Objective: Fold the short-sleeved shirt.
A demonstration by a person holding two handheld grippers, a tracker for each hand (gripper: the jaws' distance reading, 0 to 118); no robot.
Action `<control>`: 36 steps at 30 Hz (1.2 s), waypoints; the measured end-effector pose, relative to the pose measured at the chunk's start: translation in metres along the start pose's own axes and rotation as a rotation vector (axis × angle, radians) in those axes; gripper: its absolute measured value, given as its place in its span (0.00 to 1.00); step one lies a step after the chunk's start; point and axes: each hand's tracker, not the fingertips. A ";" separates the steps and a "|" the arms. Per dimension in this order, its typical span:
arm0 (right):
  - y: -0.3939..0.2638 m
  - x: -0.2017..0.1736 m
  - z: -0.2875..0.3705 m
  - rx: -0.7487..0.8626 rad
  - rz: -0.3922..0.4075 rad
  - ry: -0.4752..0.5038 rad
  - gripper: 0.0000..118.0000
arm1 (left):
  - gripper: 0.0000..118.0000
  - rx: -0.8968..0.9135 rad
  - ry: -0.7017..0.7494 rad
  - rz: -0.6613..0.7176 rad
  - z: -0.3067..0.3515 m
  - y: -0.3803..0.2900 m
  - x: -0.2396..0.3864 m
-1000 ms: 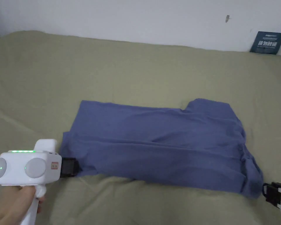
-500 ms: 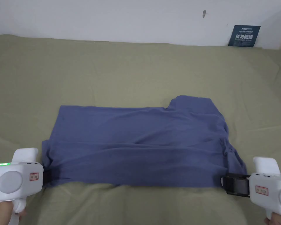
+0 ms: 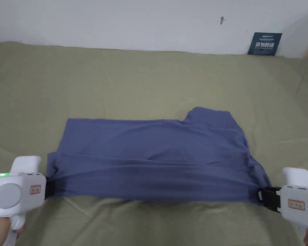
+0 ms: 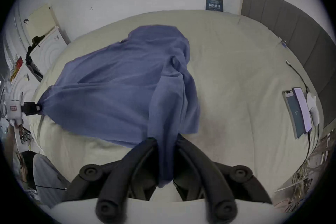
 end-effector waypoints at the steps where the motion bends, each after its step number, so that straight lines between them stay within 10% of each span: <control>1: -0.005 0.000 0.008 0.006 0.008 0.001 0.10 | 0.05 0.000 0.001 -0.003 0.006 -0.004 0.000; 18: -0.100 -0.010 0.044 -0.063 -0.042 0.013 0.12 | 0.06 -0.051 -0.032 0.032 0.029 -0.090 -0.035; 19: -0.096 -0.009 0.044 -0.066 -0.049 0.013 0.21 | 0.11 -0.041 -0.043 0.027 0.028 -0.087 -0.037; 22: -0.083 -0.010 0.049 -0.068 -0.067 -0.007 1.00 | 0.98 -0.030 -0.036 0.026 0.028 -0.076 -0.038; 23: -0.077 -0.006 0.056 -0.014 -0.076 0.031 0.94 | 0.99 -0.002 -0.031 0.036 0.031 -0.069 -0.040; 27: -0.028 -0.001 0.044 0.024 -0.124 0.054 0.89 | 0.75 0.039 -0.021 0.004 0.021 -0.025 -0.028; 28: -0.017 -0.002 0.040 0.037 -0.116 0.046 0.72 | 0.57 0.057 -0.008 0.005 0.017 -0.015 -0.023; 30: 0.009 -0.005 0.026 0.108 -0.102 -0.004 0.01 | 0.03 0.085 -0.012 0.025 -0.001 0.015 -0.020; 36: 0.059 -0.011 -0.029 0.089 -0.058 -0.055 0.00 | 0.02 0.076 0.026 0.053 -0.050 0.080 -0.002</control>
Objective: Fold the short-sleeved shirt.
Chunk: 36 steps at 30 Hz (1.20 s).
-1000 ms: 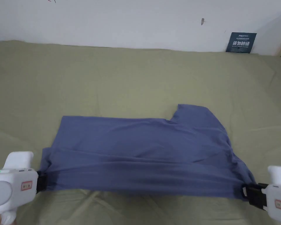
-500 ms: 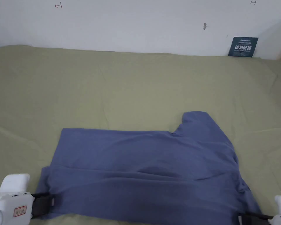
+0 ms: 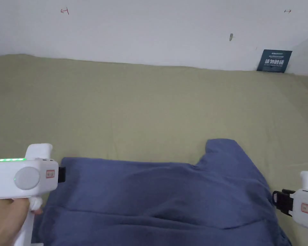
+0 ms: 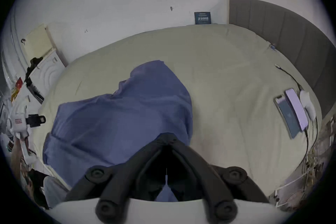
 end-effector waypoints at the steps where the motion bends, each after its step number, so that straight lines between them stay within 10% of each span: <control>1: 0.005 -0.001 -0.009 -0.006 0.019 -0.012 0.00 | 0.02 -0.003 0.001 -0.001 -0.009 0.006 0.002; 7: 0.029 -0.002 -0.054 -0.039 0.063 -0.031 0.00 | 0.09 -0.035 0.080 -0.028 -0.061 0.034 0.006; 9: 0.034 0.000 -0.065 -0.053 0.086 -0.041 0.00 | 0.87 -0.079 0.070 -0.033 -0.075 0.039 0.003; 10: 0.035 0.001 -0.068 -0.059 0.093 -0.045 0.00 | 1.00 -0.097 0.073 -0.038 -0.079 0.037 0.004; 17: 0.041 0.006 -0.086 -0.094 0.112 -0.076 0.00 | 0.78 -0.094 0.085 -0.105 -0.094 0.036 0.007; 19: 0.043 0.009 -0.093 -0.110 0.130 -0.087 0.00 | 0.42 -0.099 0.012 -0.067 -0.090 0.039 0.009; 20: 0.043 0.010 -0.094 -0.103 0.134 -0.097 0.01 | 0.07 -0.089 0.045 -0.072 -0.085 0.041 0.016; 21: 0.044 0.011 -0.095 -0.096 0.133 -0.094 0.01 | 0.03 -0.103 0.028 -0.078 -0.084 0.043 0.020; 22: 0.045 0.013 -0.096 -0.087 0.125 -0.088 0.09 | 0.03 -0.102 0.028 -0.078 -0.084 0.042 0.022; 24: 0.052 0.017 -0.102 -0.101 0.084 -0.082 0.83 | 0.03 -0.106 0.060 -0.139 -0.088 0.039 0.029; 25: 0.053 0.018 -0.108 -0.131 0.066 -0.079 1.00 | 0.03 -0.105 0.053 -0.127 -0.088 0.039 0.028; 34: 0.058 0.022 -0.134 -0.233 0.081 -0.096 0.74 | 0.03 -0.112 0.034 -0.081 -0.087 0.040 0.023; 36: 0.063 0.022 -0.114 -0.154 0.077 -0.047 0.33 | 0.03 -0.114 0.037 -0.079 -0.083 0.039 0.023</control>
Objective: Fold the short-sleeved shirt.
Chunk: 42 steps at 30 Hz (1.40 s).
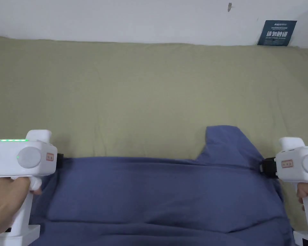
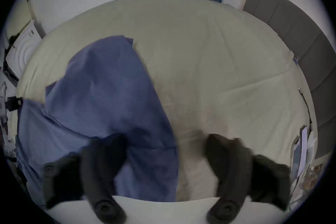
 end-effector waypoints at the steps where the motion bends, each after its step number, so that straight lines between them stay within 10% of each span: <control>1: 0.000 0.001 0.006 0.002 -0.006 0.054 0.02 | 0.03 0.002 -0.004 0.002 0.003 -0.001 -0.001; 21: -0.141 -0.005 0.202 0.244 0.018 0.091 0.02 | 0.03 0.203 -0.095 -0.014 0.186 -0.142 -0.057; 37: -0.238 -0.005 0.175 0.119 0.070 0.049 0.03 | 0.11 0.154 -0.114 -0.021 0.168 -0.235 -0.064; 39: -0.236 -0.007 0.173 0.079 0.084 0.020 0.44 | 0.80 0.149 -0.103 -0.026 0.169 -0.236 -0.065; 40: -0.235 -0.009 0.173 0.046 0.102 0.022 0.74 | 1.00 0.141 -0.093 -0.026 0.171 -0.236 -0.064; 41: -0.233 -0.012 0.174 0.032 0.123 0.038 1.00 | 0.99 0.159 -0.084 -0.026 0.174 -0.236 -0.063; 42: -0.233 -0.017 0.178 0.061 0.117 0.037 0.96 | 0.95 0.205 -0.088 -0.028 0.184 -0.233 -0.062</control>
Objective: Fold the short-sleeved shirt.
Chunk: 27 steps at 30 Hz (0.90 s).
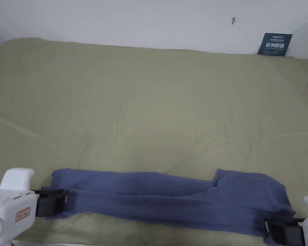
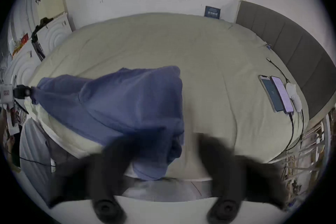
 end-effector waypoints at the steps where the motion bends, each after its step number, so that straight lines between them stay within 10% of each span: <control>1: 0.005 -0.006 0.016 0.052 0.004 -0.004 0.91 | 0.94 -0.005 0.001 0.003 0.005 0.006 0.002; 4: 0.023 -0.028 0.035 0.145 -0.019 -0.019 0.79 | 0.84 0.044 0.017 0.016 0.022 0.015 0.016; 7: 0.033 -0.064 0.043 0.295 -0.047 -0.029 0.00 | 0.17 0.140 0.023 -0.040 0.034 0.021 0.034; 8: 0.035 -0.074 0.046 0.333 -0.055 -0.044 0.00 | 0.00 0.153 0.041 -0.052 0.036 0.022 0.040; 27: 0.052 -0.211 0.064 0.652 0.046 -0.157 0.00 | 0.00 -0.319 -0.484 0.351 -0.042 0.068 -0.106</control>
